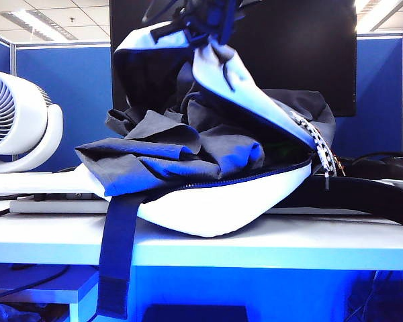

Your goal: Take the gray clothes out of the backpack.

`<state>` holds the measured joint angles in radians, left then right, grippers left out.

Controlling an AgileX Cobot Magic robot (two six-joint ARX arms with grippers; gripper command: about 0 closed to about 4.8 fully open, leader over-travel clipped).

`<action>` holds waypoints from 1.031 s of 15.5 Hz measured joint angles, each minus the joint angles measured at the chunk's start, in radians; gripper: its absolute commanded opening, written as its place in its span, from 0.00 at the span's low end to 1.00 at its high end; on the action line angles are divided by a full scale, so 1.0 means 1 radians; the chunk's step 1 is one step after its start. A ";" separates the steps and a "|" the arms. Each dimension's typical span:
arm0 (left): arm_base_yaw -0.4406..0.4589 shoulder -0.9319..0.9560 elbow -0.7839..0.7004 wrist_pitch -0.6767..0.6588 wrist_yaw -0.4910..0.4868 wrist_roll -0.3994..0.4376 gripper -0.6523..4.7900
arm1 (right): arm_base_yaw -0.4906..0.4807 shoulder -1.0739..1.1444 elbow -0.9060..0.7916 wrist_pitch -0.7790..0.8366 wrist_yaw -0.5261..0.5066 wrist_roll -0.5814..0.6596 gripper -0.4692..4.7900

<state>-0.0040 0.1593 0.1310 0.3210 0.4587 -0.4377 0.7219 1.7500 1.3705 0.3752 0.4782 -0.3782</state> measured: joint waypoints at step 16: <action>-0.546 1.335 0.520 0.385 -0.394 0.647 1.00 | -0.106 -0.115 0.016 -0.196 -0.210 0.287 0.08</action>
<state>-0.5495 1.4944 0.6514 0.7059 0.0650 0.2092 0.6163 1.6352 1.3869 0.1791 0.2680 -0.0910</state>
